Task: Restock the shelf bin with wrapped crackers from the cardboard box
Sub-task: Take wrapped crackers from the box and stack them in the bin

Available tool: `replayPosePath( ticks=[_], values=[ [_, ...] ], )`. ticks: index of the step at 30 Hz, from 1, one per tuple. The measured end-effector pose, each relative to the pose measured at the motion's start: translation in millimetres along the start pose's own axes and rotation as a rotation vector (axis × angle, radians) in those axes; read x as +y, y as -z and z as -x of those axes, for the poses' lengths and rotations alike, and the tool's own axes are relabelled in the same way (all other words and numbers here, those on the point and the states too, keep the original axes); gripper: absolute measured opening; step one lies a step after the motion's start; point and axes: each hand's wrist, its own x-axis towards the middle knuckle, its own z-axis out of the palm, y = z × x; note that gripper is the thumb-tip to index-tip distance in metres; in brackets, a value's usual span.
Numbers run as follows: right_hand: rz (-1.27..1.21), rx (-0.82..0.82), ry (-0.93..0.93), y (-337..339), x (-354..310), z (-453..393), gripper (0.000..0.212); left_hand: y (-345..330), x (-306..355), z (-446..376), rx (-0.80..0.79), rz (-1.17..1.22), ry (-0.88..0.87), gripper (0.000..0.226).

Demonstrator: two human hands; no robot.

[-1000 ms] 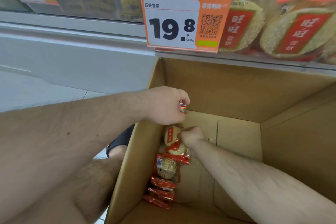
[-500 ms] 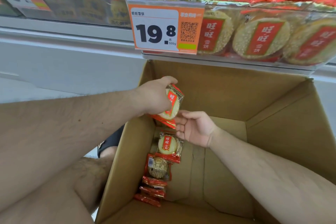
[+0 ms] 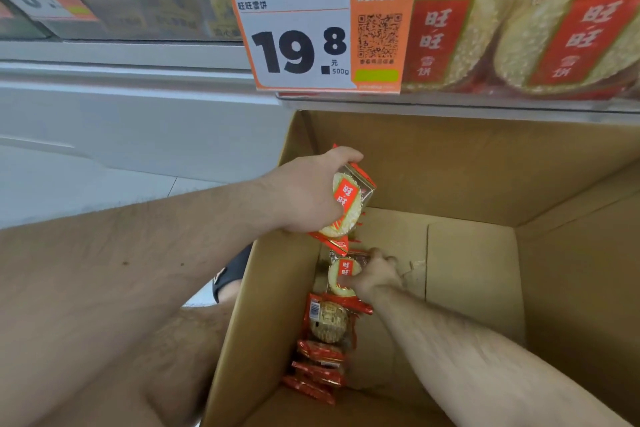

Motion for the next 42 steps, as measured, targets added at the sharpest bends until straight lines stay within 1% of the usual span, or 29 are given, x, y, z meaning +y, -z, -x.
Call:
replayPosePath(
  ticks=[4,7,8,10,13,15,17,20,23,25,27,29,30,32,35,38,40,42],
  values=[
    [-0.097,0.061,0.028,3,10,1,0.075,-2,-1,-2,-0.039,0.028,0.013,0.073],
    [-0.056,0.078,0.071,28,19,7,0.055,-1,3,-1,-0.064,0.081,0.017,0.072],
    [-0.044,0.044,0.088,41,21,9,0.049,-1,4,0,-0.067,0.105,0.014,0.073],
    [0.023,-0.032,0.126,74,23,19,0.045,0,4,4,-0.064,0.15,-0.003,0.075],
    [0.214,-0.054,0.223,134,26,47,0.042,2,3,7,-0.022,0.239,-0.026,0.081],
    [0.227,-0.076,0.281,173,30,73,0.036,3,3,10,-0.015,0.285,-0.04,0.083],
    [0.115,-0.133,0.319,208,31,109,0.034,4,6,13,-0.025,0.324,-0.063,0.082],
    [-0.153,-0.206,0.398,246,23,165,0.033,7,17,20,-0.024,0.354,-0.134,0.079],
    [-0.385,-0.246,0.466,264,10,209,0.034,11,31,29,-0.09,0.371,-0.265,0.079],
    [-0.504,-0.275,0.49,267,2,228,0.038,11,42,37,-0.132,0.444,-0.355,0.077],
    [-0.593,-0.212,0.508,267,-4,241,0.035,11,53,45,-0.151,0.503,-0.431,0.072],
    [-0.65,-0.093,0.528,266,-9,248,0.024,13,62,53,-0.163,0.528,-0.495,0.073],
    [-0.671,-0.042,0.545,266,-11,250,0.019,15,66,57,-0.172,0.563,-0.517,0.08],
    [-0.705,0.045,0.573,266,-15,253,0.019,19,69,62,-0.197,0.64,-0.553,0.097],
    [-0.753,0.152,0.596,267,-22,257,0.022,26,70,67,-0.209,0.714,-0.576,0.108],
    [-0.743,0.238,0.616,266,-26,260,0.023,32,74,71,-0.183,0.788,-0.537,0.102],
    [-0.732,0.261,0.607,266,-29,261,0.025,33,80,74,-0.142,0.814,-0.571,0.096],
    [-0.722,0.286,0.6,267,-31,260,0.032,32,84,75,-0.071,0.791,-0.616,0.091]
  ],
)
